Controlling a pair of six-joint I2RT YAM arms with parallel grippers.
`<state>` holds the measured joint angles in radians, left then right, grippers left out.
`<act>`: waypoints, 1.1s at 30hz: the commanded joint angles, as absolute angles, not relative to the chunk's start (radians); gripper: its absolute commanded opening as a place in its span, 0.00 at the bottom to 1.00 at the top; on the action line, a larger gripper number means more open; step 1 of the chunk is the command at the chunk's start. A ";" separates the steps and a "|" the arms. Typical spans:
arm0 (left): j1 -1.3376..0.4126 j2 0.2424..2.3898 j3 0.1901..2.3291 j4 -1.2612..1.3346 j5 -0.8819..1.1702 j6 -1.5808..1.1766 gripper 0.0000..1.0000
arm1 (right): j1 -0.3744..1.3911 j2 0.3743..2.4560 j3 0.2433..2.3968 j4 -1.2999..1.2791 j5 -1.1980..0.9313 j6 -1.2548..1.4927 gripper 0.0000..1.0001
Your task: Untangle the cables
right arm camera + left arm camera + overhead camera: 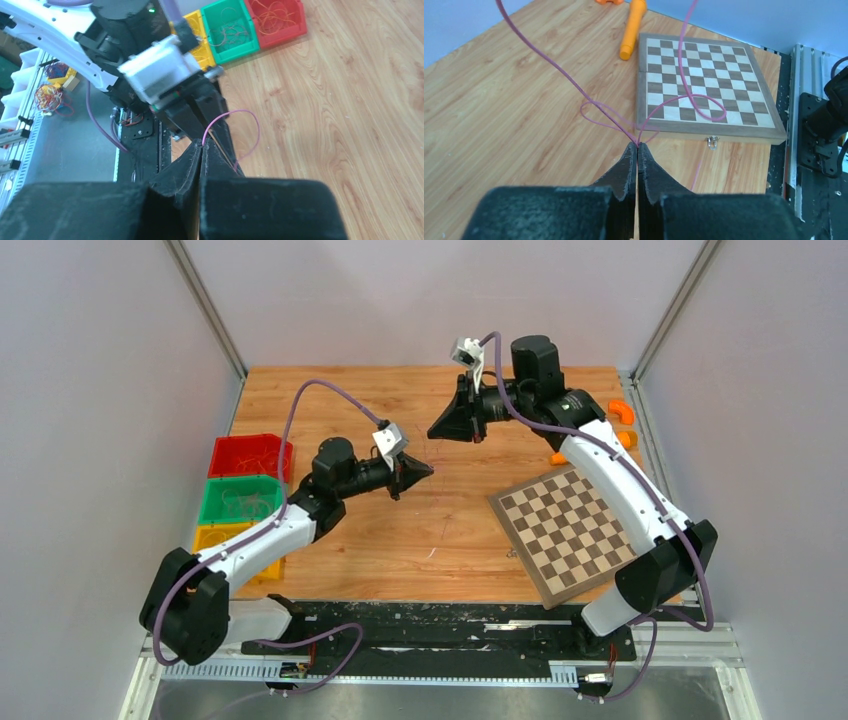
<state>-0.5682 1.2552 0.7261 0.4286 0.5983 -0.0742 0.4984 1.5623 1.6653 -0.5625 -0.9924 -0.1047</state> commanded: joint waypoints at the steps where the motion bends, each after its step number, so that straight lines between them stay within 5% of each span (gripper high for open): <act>1: -0.565 1.167 0.743 0.409 0.587 -0.088 0.00 | 0.431 1.526 1.656 -0.508 -1.006 -0.061 0.00; 22: -0.346 0.936 0.946 0.017 0.740 -0.139 0.00 | 0.447 1.547 1.349 -0.461 -1.016 -0.079 0.13; 26: -0.309 0.918 1.000 -0.083 0.728 -0.129 0.00 | 0.513 1.571 1.347 -0.463 -1.038 -0.074 0.55; 33: -0.103 0.890 1.140 -0.472 0.693 0.061 0.00 | 0.448 1.552 1.383 -0.476 -0.980 -0.072 0.95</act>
<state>-0.2207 0.9123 1.0401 -0.1951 0.7174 -0.0788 0.5030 1.5898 1.3407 -0.4927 -1.0000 -0.0551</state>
